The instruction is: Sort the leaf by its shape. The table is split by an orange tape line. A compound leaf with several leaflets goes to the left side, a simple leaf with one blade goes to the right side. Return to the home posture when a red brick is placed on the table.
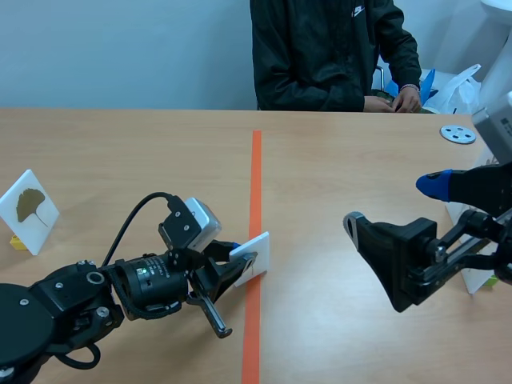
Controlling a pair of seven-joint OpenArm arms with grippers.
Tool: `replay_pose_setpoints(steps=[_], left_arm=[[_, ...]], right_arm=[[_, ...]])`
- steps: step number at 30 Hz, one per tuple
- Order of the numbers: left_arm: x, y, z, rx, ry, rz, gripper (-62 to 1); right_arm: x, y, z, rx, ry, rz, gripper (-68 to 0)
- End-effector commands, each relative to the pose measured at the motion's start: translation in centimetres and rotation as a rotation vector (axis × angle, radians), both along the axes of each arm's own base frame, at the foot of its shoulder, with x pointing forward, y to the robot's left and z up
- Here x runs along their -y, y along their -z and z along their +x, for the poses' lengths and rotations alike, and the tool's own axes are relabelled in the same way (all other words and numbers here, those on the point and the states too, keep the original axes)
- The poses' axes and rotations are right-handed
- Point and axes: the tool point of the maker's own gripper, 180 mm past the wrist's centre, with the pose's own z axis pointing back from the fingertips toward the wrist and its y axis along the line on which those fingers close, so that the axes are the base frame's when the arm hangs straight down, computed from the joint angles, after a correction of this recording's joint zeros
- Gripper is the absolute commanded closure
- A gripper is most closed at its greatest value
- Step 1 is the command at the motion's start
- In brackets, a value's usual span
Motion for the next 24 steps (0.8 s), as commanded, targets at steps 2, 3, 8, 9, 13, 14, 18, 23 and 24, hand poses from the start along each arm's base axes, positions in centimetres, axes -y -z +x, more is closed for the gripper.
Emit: replay_pose_setpoints(steps=[2,3,8,9,13,14,18,23,24], left_arm=[[-0.1,-2.4,0.4,0.012,0.012,-0.054,-4.1],[-0.4,-2.9,0.5,0.006,0.004,-0.063,-4.1],[-3.1,-5.2,1.3,-0.009,-0.091,-0.094,-4.2],[-3.8,-5.5,1.4,-0.015,-0.116,-0.097,-4.2],[-6.9,-6.6,1.5,-0.047,-0.229,-0.119,-4.2],[-7.7,-6.9,1.5,-0.053,-0.256,-0.128,-4.2],[-10.7,-7.9,1.0,-0.07,-0.36,-0.158,-4.2],[-14.2,-8.8,0.0,-0.075,-0.468,-0.185,-4.2],[-14.9,-9.0,-0.2,-0.072,-0.487,-0.185,-4.2]], right_arm=[[0.4,-0.8,0.6,0.032,0.014,0.008,-67.9],[0.4,-0.8,0.6,0.032,0.014,0.008,-67.9],[0.4,-0.8,0.6,0.032,0.014,0.008,-67.9],[0.4,-0.8,0.6,0.032,0.014,0.008,-67.9],[0.4,-0.8,0.6,0.033,0.013,0.008,-67.9],[0.4,-0.8,0.6,0.033,0.013,0.008,-67.9],[0.4,-0.9,0.6,0.036,0.013,0.01,-67.9],[0.4,-0.9,0.6,0.037,0.014,0.01,-67.9],[0.4,-0.9,0.6,0.037,0.014,0.01,-67.9]])
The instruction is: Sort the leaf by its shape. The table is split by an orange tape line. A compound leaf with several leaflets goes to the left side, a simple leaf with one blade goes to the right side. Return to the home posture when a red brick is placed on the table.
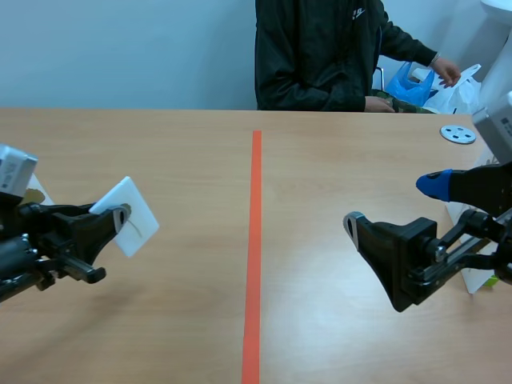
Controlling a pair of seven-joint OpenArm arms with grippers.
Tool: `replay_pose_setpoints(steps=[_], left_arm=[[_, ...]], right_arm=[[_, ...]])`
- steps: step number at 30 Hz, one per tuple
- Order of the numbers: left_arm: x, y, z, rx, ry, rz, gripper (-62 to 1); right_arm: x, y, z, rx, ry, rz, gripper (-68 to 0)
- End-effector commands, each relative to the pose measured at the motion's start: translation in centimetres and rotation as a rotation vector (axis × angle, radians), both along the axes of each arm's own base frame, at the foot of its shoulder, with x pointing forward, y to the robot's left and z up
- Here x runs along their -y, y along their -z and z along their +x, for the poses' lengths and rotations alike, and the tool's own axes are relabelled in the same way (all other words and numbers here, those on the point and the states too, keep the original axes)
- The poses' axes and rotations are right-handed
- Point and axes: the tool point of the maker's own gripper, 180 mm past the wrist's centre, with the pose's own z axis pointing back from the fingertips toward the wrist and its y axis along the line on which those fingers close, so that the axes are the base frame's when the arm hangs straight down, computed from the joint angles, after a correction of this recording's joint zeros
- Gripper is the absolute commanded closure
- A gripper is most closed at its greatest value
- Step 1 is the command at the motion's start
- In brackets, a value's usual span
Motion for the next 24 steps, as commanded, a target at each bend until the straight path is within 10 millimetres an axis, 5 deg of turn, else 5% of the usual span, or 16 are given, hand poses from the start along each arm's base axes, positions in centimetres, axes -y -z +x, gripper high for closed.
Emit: replay_pose_setpoints(steps=[1,15,24], left_arm=[[-0.5,-1.2,0.2,0.033,-0.021,-0.02,-4.2],[-8.2,-1.5,-1.0,0.033,-0.32,-0.045,-4.2],[-11.6,0.8,-1.4,-0.016,-0.508,0.002,-4.2]], right_arm=[[0.4,-0.9,0.6,0.036,0.014,0.01,-67.9],[0.4,-0.9,0.6,0.036,0.014,0.009,-67.9],[0.4,-0.9,0.6,0.036,0.014,0.009,-67.9]])
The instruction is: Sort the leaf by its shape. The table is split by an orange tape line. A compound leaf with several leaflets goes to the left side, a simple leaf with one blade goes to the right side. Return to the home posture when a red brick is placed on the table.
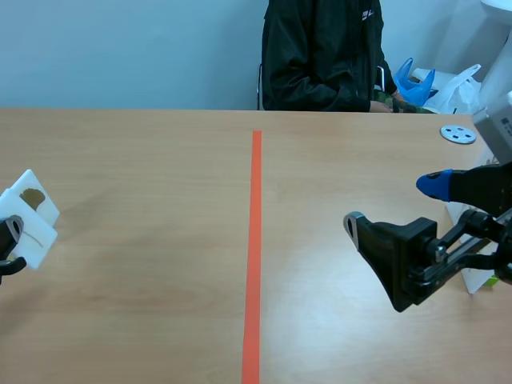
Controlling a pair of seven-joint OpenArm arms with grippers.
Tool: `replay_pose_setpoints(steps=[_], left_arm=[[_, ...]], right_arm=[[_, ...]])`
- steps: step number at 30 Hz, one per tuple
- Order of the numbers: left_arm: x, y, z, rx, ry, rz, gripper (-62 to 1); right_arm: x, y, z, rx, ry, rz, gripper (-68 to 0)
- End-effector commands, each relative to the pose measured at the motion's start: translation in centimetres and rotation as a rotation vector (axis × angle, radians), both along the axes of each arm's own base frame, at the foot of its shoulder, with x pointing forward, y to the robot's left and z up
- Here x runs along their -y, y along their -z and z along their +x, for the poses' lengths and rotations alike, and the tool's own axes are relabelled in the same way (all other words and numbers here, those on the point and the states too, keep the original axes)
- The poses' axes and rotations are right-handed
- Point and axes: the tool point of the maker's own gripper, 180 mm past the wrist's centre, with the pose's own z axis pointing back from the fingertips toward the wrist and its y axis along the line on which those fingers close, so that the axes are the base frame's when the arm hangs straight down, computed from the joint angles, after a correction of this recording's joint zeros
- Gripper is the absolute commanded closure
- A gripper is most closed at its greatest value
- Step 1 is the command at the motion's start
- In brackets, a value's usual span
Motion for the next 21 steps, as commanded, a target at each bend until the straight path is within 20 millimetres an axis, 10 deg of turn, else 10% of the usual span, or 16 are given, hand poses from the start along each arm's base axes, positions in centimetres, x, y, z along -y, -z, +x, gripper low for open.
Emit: replay_pose_setpoints(steps=[1,21], left_arm=[[-0.8,-0.2,0.3,0.025,-0.032,0.0,-4.2],[-6.5,3.9,1.0,0.008,-0.232,0.004,-4.2]], right_arm=[[0.4,-0.9,0.6,0.036,0.014,0.009,-67.9],[0.4,-0.9,0.6,0.036,0.014,0.009,-67.9]])
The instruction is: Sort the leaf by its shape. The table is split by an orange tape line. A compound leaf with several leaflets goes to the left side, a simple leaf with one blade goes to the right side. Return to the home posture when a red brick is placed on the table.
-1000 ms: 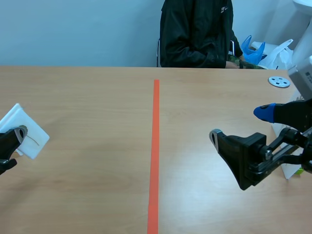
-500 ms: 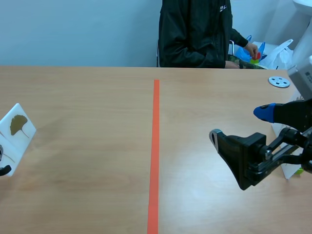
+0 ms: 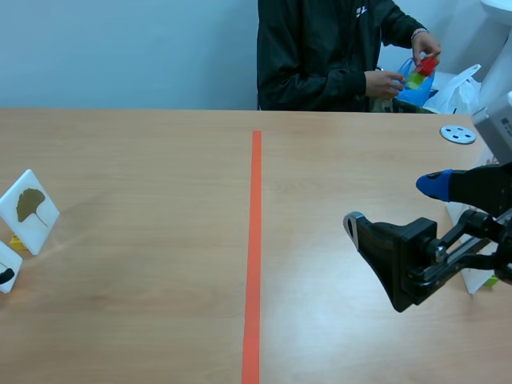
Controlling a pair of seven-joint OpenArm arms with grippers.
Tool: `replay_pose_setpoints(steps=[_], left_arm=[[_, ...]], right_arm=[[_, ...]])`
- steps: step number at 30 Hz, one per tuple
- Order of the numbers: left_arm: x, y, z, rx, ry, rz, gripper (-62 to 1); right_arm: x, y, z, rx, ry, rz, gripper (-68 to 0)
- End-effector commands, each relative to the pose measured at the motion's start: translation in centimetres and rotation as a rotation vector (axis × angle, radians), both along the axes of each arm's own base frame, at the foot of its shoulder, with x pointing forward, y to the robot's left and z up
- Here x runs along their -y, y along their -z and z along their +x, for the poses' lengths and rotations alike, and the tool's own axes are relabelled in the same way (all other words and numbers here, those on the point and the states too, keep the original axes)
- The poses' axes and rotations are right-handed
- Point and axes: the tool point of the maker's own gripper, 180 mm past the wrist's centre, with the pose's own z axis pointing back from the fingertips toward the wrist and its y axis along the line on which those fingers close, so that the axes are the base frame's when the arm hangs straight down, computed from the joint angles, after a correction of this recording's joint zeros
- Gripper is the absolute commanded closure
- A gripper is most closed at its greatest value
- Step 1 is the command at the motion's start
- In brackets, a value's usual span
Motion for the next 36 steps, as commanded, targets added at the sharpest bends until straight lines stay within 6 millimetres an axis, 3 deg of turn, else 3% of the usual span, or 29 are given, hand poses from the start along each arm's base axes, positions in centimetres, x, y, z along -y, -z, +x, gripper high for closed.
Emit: replay_pose_setpoints(steps=[1,17,22,29,36], left_arm=[[-0.19,-1.11,0.64,0.042,-0.002,0.004,-4.2],[-0.59,-0.51,0.16,0.033,-0.012,0.017,-4.3],[-0.57,-0.49,0.14,0.032,-0.011,0.019,-9.5],[-0.47,-0.46,0.16,0.032,-0.008,0.017,-9.5],[-0.47,-0.46,0.16,0.032,-0.008,0.017,-18.9]], right_arm=[[0.43,-0.9,0.61,0.036,0.014,0.009,-67.9],[0.42,-0.89,0.59,0.036,0.013,0.009,-67.9],[0.42,-0.89,0.59,0.036,0.013,0.009,-67.9],[0.42,-0.89,0.59,0.036,0.013,0.009,-67.9],[0.42,-0.89,0.59,0.036,0.013,0.009,-67.9]])
